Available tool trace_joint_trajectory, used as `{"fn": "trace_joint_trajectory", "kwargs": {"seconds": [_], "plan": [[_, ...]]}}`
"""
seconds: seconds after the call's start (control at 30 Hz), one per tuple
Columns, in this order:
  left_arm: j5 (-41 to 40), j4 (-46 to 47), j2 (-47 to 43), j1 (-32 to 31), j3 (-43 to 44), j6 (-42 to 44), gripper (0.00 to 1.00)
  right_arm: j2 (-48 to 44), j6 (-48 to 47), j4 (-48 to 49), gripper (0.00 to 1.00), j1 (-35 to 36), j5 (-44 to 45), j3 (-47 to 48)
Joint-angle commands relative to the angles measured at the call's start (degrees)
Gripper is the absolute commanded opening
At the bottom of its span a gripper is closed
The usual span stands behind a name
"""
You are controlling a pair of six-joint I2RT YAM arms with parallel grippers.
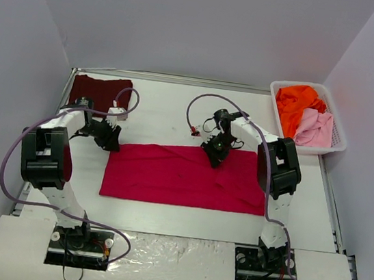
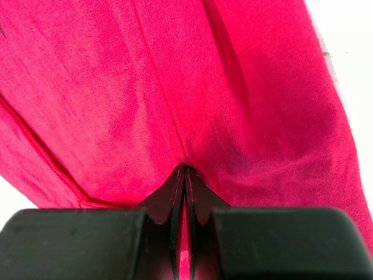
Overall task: Fold and stack the t-shirts
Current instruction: Fold the other side of the tshirt into a rectangle
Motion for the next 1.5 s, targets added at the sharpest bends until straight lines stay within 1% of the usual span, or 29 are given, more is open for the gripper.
{"fn": "trace_joint_trajectory", "kwargs": {"seconds": [0.0,0.03,0.13,0.17,0.23,0.47,0.5,0.63,0.77,0.8,0.83,0.87,0.93,1.07,1.17,1.23,1.43,1.47], "plan": [[-1.24,2.34,-3.60,0.43,0.04,-0.93,0.33,8.19,-1.29,0.41,0.00,0.29,6.86,-5.53],[-1.33,2.34,-3.61,0.43,0.04,-0.93,0.28,8.28,-1.37,0.33,0.00,0.29,6.86,-5.53],[-1.68,2.08,-2.91,0.34,0.47,-0.85,0.22,8.45,-1.29,0.33,0.00,0.21,7.04,-5.53],[-1.24,1.47,-2.64,0.25,0.56,-0.41,0.17,8.45,-1.37,0.33,0.00,0.21,7.21,-5.61],[-1.06,1.02,-2.29,-0.01,0.74,-0.06,0.12,8.63,-1.46,0.33,0.00,0.21,7.39,-5.70],[0.86,-2.66,-1.76,-0.27,1.88,2.66,0.07,9.07,-1.46,0.24,0.00,0.21,7.91,-5.70],[1.13,-3.80,-1.67,-0.27,2.14,2.93,0.03,9.07,-1.37,0.24,0.00,0.21,8.00,-5.70],[1.84,-5.13,-0.97,-0.36,2.85,3.28,0.02,9.42,-1.37,0.41,0.00,0.12,8.62,-5.88],[2.10,-3.91,-2.02,-0.28,2.32,2.32,0.02,9.33,-1.37,0.41,0.00,0.03,8.53,-5.97],[1.93,-3.46,-2.46,-0.36,2.23,1.97,0.03,9.42,-1.37,0.33,0.00,0.03,8.62,-5.97],[1.66,-3.29,-2.72,-0.36,2.15,1.71,0.27,9.42,-1.37,0.33,0.00,0.03,8.70,-5.97],[1.49,-3.28,-2.90,-0.36,2.06,1.79,0.37,9.42,-1.37,0.41,0.00,0.12,8.71,-5.97],[0.70,-3.20,-3.08,-0.36,1.79,1.88,0.42,9.51,-1.37,0.33,0.00,0.12,8.79,-5.97],[0.17,-3.55,-2.64,-0.36,1.62,2.23,0.43,9.51,-1.46,0.24,0.00,0.12,9.06,-6.05],[0.08,-3.55,-2.11,-0.36,1.44,2.49,0.37,9.42,-1.37,0.32,0.00,0.12,9.14,-6.05],[-0.10,-3.55,-1.76,-0.36,1.53,2.41,0.37,9.33,-1.46,0.24,0.00,0.12,9.15,-6.14],[-1.68,-1.01,-1.67,-0.36,0.74,1.00,0.41,9.33,-1.46,0.32,0.00,0.12,8.97,-6.05],[-1.85,-0.56,-2.02,-0.28,0.57,0.56,0.43,9.51,-1.37,0.33,0.00,0.12,8.88,-6.05]]}}
